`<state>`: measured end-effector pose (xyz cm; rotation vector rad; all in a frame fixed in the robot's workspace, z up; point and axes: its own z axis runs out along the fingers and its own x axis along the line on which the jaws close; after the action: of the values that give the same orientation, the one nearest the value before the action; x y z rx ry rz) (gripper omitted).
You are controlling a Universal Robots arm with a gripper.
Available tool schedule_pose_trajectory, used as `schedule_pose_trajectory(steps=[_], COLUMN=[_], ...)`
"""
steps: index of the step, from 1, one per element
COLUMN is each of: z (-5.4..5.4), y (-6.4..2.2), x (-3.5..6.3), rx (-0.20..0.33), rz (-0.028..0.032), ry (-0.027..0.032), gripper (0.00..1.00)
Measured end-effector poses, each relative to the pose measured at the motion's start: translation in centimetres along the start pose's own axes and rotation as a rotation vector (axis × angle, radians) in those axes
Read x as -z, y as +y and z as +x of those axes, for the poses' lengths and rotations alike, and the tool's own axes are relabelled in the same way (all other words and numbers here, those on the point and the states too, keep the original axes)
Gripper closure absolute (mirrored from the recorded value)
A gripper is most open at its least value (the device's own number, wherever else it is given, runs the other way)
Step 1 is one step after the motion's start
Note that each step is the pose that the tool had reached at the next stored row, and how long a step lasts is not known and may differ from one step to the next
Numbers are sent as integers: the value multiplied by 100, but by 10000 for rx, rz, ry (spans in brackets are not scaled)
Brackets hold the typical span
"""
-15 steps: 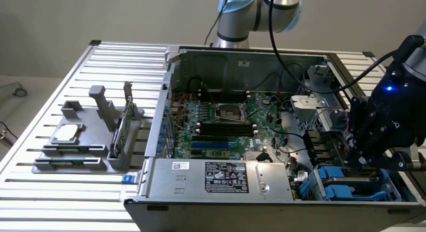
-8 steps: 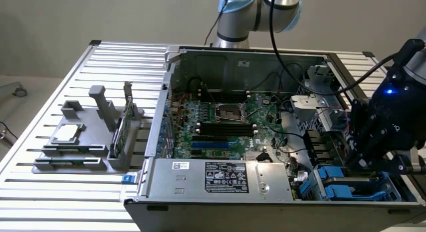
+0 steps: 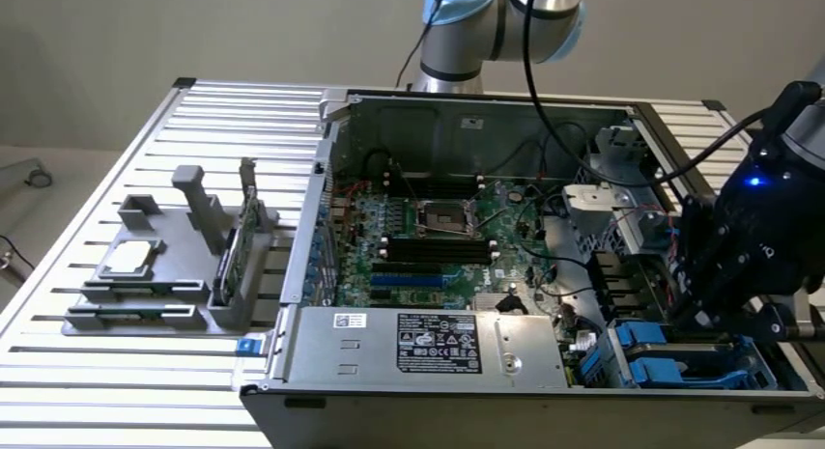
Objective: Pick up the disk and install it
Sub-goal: 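Insert the second disk wire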
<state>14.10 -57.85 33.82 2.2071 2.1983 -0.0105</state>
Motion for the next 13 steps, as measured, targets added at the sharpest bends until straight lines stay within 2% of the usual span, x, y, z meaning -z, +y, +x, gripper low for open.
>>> schedule_pose_trajectory(steps=[9, 11, 12, 13], z=[-4, -4, -4, -4], y=[5, 5, 5, 5], x=[-58, -74, -73, -54], rx=[-32, -40, -44, -49], rz=[1, 0, 0, 6], ry=[-6, 22, 18, 2], gripper=[84, 82, 76, 76])
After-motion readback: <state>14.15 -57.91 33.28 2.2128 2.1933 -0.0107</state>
